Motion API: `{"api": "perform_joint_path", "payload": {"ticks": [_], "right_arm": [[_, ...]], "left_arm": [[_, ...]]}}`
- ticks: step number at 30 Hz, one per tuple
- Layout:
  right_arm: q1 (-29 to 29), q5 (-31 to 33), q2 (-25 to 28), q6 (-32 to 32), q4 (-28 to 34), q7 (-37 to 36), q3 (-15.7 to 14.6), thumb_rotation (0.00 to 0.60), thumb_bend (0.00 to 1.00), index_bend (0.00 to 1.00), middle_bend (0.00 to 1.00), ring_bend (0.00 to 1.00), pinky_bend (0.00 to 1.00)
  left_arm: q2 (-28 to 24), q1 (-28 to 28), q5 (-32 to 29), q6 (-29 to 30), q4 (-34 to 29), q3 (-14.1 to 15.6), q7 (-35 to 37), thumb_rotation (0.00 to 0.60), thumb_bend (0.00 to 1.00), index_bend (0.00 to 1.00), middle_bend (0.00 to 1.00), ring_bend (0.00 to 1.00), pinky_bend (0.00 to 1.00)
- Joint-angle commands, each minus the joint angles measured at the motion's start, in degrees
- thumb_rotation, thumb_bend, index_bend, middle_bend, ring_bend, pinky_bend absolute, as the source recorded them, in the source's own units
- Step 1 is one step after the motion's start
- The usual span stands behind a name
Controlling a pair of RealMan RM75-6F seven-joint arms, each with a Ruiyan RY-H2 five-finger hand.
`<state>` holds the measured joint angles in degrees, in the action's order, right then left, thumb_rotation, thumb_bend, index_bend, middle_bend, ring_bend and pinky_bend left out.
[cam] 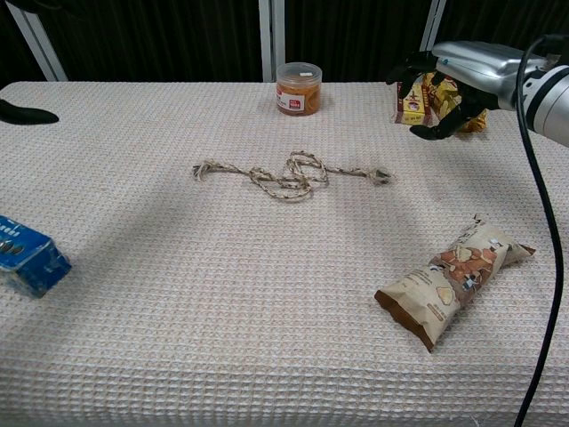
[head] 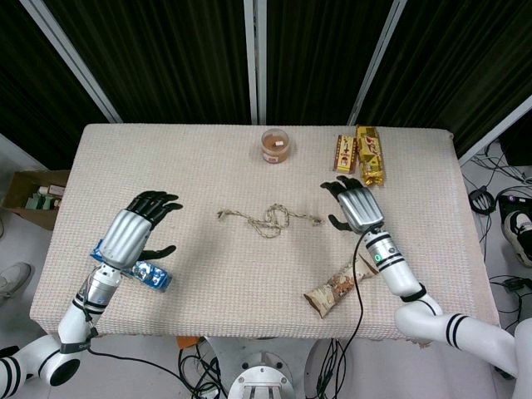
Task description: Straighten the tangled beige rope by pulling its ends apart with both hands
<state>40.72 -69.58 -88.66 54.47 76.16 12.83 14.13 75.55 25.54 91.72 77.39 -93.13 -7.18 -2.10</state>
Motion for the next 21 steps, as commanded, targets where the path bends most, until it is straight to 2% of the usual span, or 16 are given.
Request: {"api": "perform_joint_path", "payload": {"ticks": [1,4,9,15,21], "right_arm": [[2.91,6.00,-3.97,-2.11,-1.44,7.69,0.94,0.600,0.18,0.26,0.31,0.13,0.25],[4.81,10.08,-8.25,-2.10,-4.27,12.18,1.67,0.600,0.18,0.32,0.31,0.13,0.25],[7.78,14.51,-15.29,-1.89,-10.85,17.68,2.24,0.600,0.23,0.40,0.32,0.13,0.25],[9.72,16.45,-20.60,-2.07,-17.47,19.16,2.75,0.600,0.25,0.44,0.32,0.13,0.25],[10.61,16.32,-23.02,-3.14,-21.49,18.43,2.77,0.600,0.27,0.48,0.33,0.13,0.25]], "left_arm": [[0.02,-0.16,-0.72,-0.55,-0.35,0.35,-0.67,0.600,0.02,0.26,0.21,0.17,0.20],[0.29,-0.33,-0.71,-0.40,-0.17,0.70,-1.01,0.600,0.02,0.26,0.21,0.17,0.20],[0.66,-0.75,-0.25,0.22,0.58,1.39,-0.81,0.600,0.02,0.26,0.21,0.17,0.20],[0.77,-1.04,0.24,0.77,1.29,1.89,-0.18,0.600,0.02,0.26,0.21,0.17,0.20],[1.02,-1.15,0.47,1.07,1.87,2.14,0.28,0.600,0.02,0.26,0.21,0.17,0.20]]}}
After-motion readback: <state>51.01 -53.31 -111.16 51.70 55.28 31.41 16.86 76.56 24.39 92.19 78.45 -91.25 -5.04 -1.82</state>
